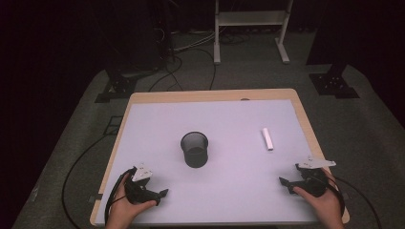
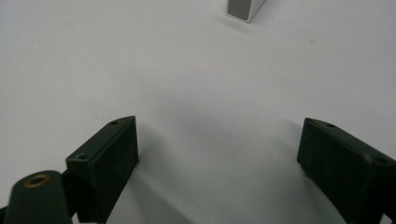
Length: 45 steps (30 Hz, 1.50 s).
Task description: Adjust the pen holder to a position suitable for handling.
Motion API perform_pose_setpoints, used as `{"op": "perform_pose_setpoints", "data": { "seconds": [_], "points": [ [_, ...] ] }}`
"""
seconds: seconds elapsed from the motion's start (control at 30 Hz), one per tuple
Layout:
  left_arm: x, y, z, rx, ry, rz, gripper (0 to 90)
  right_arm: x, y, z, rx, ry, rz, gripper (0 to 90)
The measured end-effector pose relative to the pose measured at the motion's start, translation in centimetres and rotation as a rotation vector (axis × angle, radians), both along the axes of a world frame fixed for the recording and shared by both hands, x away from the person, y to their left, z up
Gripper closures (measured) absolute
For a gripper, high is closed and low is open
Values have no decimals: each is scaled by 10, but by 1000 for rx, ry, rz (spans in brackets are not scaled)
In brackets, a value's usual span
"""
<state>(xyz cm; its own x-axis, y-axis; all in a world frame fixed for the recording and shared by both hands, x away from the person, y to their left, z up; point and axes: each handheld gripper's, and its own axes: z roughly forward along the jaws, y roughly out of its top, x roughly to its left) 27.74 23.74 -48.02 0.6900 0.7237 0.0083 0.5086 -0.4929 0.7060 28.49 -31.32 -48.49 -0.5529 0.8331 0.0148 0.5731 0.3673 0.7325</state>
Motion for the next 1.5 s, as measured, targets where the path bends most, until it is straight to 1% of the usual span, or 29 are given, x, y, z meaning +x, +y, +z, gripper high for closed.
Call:
{"op": "perform_pose_setpoints", "data": {
  "seconds": [0.13, 0.2, 0.27, 0.3, 0.43, 0.53, 0.6, 0.77, 0.87, 0.97, 1.13, 1.23, 1.3, 1.43, 1.5],
  "points": [
    [0, 0, 0, 2, -1, 2, 1, 0, 0, 0, 1, -1, 0, 114],
    [-1, 1, 1, -5, -6, 8, 14, 0, 0, 0, 1, -1, 0, 114],
    [-1, 5, 2, -11, -15, 11, 66, 0, 0, 0, 1, -1, 0, 114],
    [-1, 6, 2, -16, -19, 12, 111, 0, 0, 0, 1, -2, -1, 115],
    [0, 9, 4, -12, -14, 4, 143, 0, 0, 0, 1, -1, -1, 115],
    [0, 9, 7, -35, -12, -8, 171, 0, 0, 0, 0, -2, -1, 115],
    [0, 8, 9, -43, -12, -10, 170, 0, 0, 0, 1, -2, -1, 115],
    [1, 4, 19, -41, -8, -24, 171, 0, 0, 0, 2, -1, -1, 115],
    [2, 4, 23, -53, -6, -27, 171, 0, 0, 0, 2, -2, -1, 115],
    [5, 5, 29, -64, -17, -33, 171, 0, 0, 0, 2, -1, -1, 115],
    [7, 4, 35, -71, -18, -36, 172, 0, 0, 0, 2, -2, -1, 115],
    [9, 3, 39, -97, -9, -44, 176, 0, 0, 0, 2, -2, -1, 115],
    [11, 3, 42, -89, -11, -50, 177, 0, 0, 0, 2, -2, -1, 115],
    [16, -1, 51, -92, -21, -57, 177, 0, 0, 0, 2, -3, -1, 115],
    [17, -2, 53, -97, -20, -57, 177, 0, 0, 0, 2, -3, -1, 115]
  ]
}}
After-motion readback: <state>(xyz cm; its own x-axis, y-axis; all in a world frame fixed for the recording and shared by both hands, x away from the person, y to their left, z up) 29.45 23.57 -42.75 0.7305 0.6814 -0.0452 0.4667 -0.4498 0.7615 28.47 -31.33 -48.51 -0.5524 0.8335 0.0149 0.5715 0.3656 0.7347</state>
